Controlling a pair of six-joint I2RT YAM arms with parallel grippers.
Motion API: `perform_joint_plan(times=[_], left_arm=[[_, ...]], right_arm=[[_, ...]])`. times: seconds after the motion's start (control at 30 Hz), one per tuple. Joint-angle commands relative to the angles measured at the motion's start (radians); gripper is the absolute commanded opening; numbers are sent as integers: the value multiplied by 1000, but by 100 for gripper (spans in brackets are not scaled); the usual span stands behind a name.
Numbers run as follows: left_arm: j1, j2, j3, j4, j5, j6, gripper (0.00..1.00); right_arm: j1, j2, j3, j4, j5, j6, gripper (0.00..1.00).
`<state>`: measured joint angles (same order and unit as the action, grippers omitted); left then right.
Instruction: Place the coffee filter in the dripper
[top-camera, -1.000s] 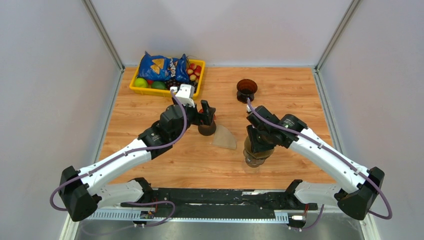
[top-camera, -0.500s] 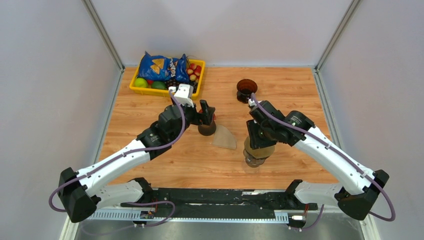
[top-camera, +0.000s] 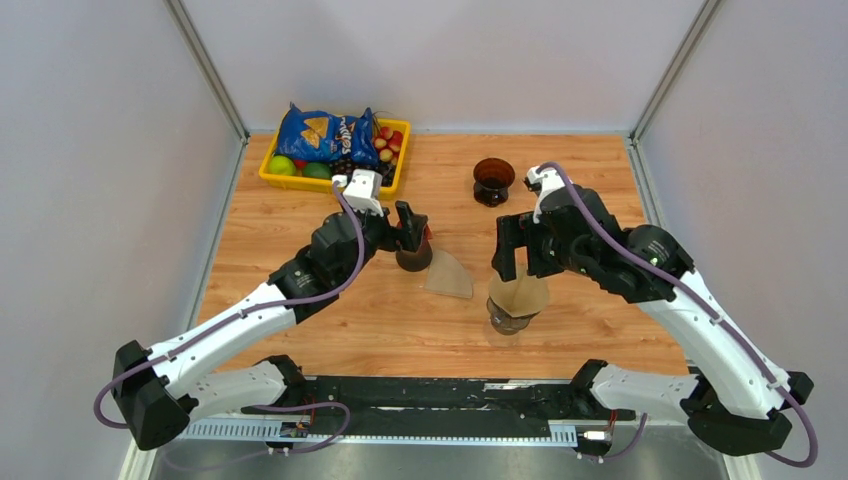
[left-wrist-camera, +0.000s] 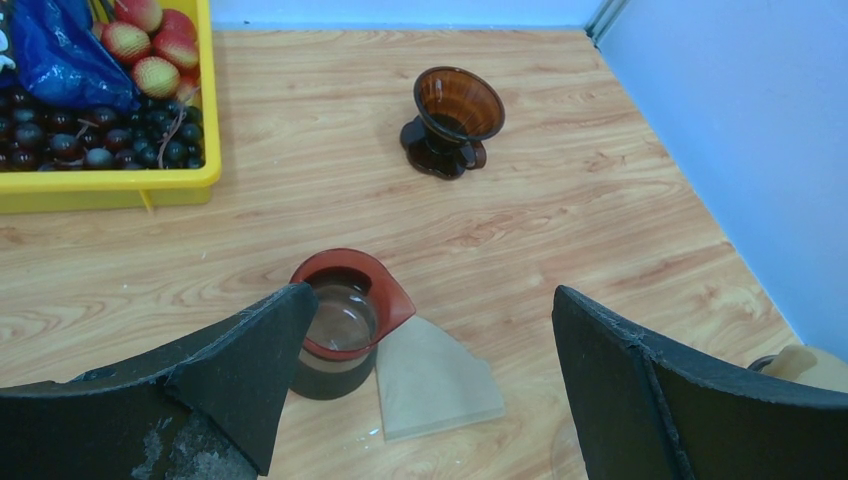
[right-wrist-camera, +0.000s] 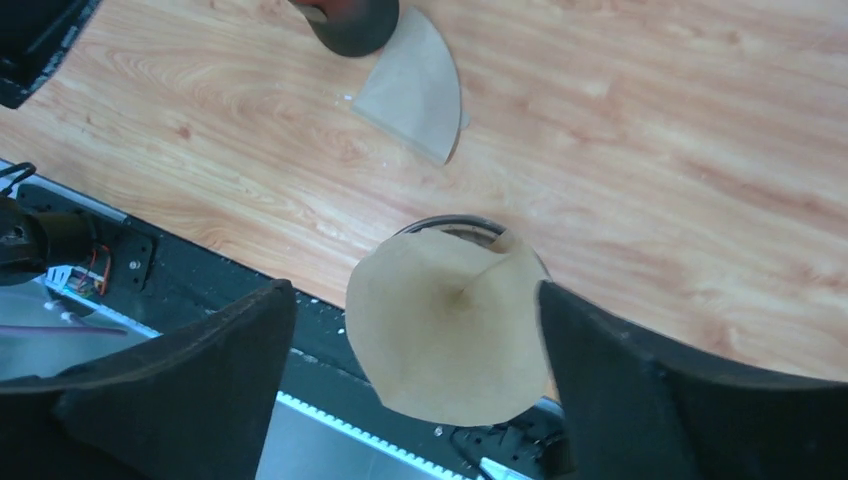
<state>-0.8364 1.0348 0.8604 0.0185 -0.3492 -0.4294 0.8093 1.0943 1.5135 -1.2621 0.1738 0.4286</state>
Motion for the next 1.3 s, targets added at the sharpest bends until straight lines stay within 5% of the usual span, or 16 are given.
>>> perform_joint_plan(times=[0.0, 0.33, 0.6, 0.77, 1.07, 1.27], left_arm=[[3, -17, -15, 9, 0, -7, 100], [58, -54, -63, -27, -14, -50, 100], [141, -108, -144, -40, -32, -82, 100], [159, -113, -154, -68, -78, -72, 100], [209, -100, -166, -55, -30, -65, 100], [220, -101, -171, -53, -9, -71, 100]], right_arm=[[5, -46, 2, 133, 134, -59, 100], [-26, 38, 63, 258, 388, -43, 100], [-451, 202, 36, 490, 54, -106, 100], [-601, 420, 63, 623, -75, -123, 100], [-720, 962, 357, 628, -303, -137, 87], [-719, 1139, 491, 633, -361, -115, 82]])
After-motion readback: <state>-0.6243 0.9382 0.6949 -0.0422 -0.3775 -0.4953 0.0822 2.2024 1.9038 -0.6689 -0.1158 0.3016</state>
